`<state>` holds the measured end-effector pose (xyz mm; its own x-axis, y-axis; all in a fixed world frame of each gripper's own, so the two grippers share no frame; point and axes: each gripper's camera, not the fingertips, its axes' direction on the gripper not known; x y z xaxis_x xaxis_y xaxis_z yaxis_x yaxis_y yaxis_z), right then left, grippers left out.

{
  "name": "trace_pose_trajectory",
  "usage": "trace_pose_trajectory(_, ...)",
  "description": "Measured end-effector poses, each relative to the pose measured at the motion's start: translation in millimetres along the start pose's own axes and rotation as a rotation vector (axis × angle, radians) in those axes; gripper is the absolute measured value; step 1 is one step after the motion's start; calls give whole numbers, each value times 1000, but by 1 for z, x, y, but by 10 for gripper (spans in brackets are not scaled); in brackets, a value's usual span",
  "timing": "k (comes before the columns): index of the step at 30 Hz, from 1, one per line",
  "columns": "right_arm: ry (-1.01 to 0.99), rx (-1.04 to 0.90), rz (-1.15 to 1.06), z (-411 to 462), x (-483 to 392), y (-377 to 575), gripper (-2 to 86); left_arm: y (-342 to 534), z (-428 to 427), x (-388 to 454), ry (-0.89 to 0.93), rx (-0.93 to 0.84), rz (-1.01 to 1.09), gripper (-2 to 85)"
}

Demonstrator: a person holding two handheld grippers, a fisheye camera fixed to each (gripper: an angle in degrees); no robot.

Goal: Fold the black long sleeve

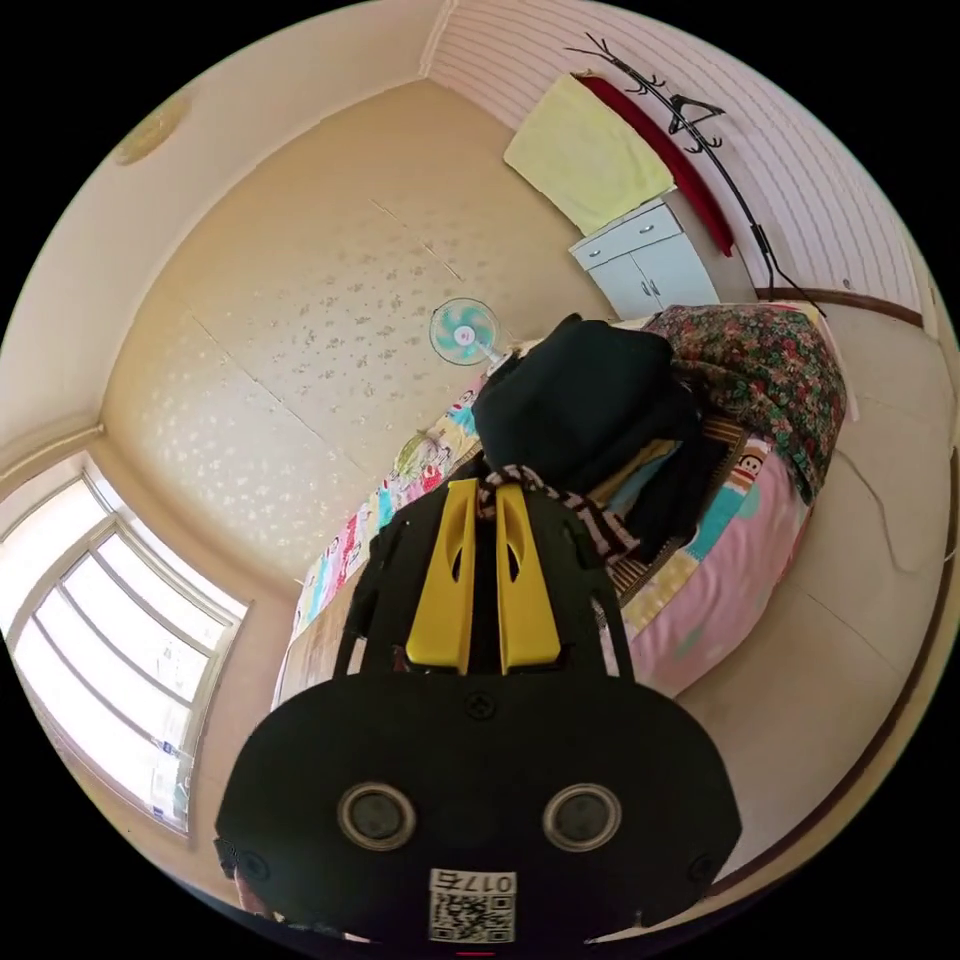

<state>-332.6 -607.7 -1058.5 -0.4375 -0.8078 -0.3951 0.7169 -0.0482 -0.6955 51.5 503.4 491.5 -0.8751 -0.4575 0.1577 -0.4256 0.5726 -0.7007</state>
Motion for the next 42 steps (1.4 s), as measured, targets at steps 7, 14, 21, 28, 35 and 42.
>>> trace_pose_trajectory(7,85,-150,202,30,48,40,20,3,10,-28,45,32,-58,111)
trace_pose_trajectory(14,-123,-80,-341,59,-178,98,24,-16,25,-49,-38,84,-92,112)
trace_pose_trajectory(21,-314,-794,-642,198,-309,306,35,-82,35,-130,-117,361,-256,125)
trace_pose_trajectory(28,-360,-1028,-525,216,-270,373,48,-125,74,-210,-307,355,-404,118)
trace_pose_trajectory(35,-352,-999,-522,187,-248,335,46,-130,104,-184,-434,201,-144,20)
trace_pose_trajectory(42,-391,-957,-464,165,-236,331,47,-65,45,-100,-823,371,229,-2)
